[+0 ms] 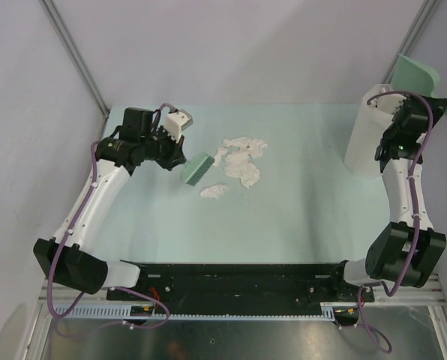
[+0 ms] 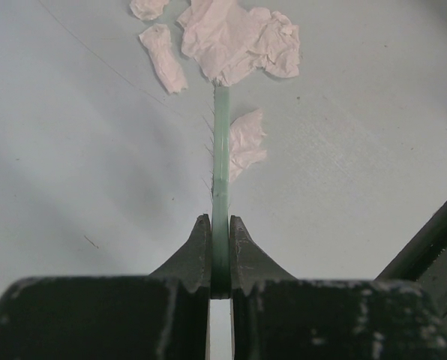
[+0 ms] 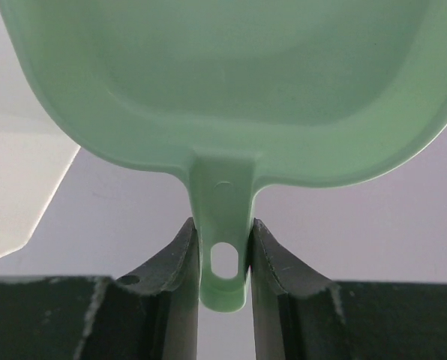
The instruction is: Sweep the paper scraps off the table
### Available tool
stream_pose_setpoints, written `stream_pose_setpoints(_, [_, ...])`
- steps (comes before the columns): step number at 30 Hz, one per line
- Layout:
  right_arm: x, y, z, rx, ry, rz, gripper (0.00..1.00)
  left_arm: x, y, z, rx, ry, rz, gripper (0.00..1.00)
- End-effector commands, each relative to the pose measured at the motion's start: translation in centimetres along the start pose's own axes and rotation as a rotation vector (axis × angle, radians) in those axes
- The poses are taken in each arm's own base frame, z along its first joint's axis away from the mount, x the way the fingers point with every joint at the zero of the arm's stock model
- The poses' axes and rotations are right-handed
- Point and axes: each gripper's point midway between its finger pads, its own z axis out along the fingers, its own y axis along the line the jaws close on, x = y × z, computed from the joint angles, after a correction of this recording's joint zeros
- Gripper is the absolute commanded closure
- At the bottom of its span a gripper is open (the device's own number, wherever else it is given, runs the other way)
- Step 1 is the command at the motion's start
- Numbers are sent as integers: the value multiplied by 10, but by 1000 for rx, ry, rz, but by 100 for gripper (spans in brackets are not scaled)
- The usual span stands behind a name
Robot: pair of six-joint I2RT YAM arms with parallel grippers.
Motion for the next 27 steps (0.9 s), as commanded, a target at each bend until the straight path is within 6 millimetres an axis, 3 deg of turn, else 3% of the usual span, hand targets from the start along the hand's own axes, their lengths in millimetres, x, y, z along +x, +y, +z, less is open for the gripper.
stream_pose_setpoints(1, [10, -57, -10, 178, -49, -105, 100, -18, -7, -15, 16, -77, 37, 100])
stream_pose_setpoints(4, [7, -47, -11, 135, -69, -126, 100, -19, -8, -16, 18, -82, 44, 100])
stream_pose_setpoints(6, [10, -53, -14, 169, -50, -55, 100, -16, -8, -14, 22, -73, 44, 100])
stream_pose_setpoints(10, [15, -84, -34, 275, -55, 138, 100, -12, -8, -11, 28, -62, 38, 100])
stream_pose_setpoints(11, [4, -86, -40, 262, -98, 169, 100, -12, -7, -10, 26, -60, 35, 100])
stream_pose_setpoints(12, [1, -102, -54, 283, -151, 281, 100, -11, -7, -8, 27, -54, 32, 100])
stream_pose_setpoints(13, [-7, -99, -59, 242, -187, 311, 100, -10, -6, -7, 23, -50, 26, 100])
stream_pose_setpoints(15, [-30, -109, -83, 216, -306, 477, 100, -10, -5, -5, 23, -45, 21, 100])
stream_pose_setpoints(17, [-52, -97, -100, 60, -385, 546, 100, -9, -3, -4, 16, -37, 13, 100])
stream_pose_setpoints(18, [-83, -92, -120, -21, -482, 583, 100, -8, -2, -2, 14, -32, 7, 100])
stream_pose_setpoints(21, [-133, -73, -168, -186, -559, 773, 100, -4, 3, 1, -9, -12, -12, 100])
stream_pose_setpoints(27, [-222, 10, -251, -570, -590, 968, 100, 5, 10, 10, -40, 22, -70, 100])
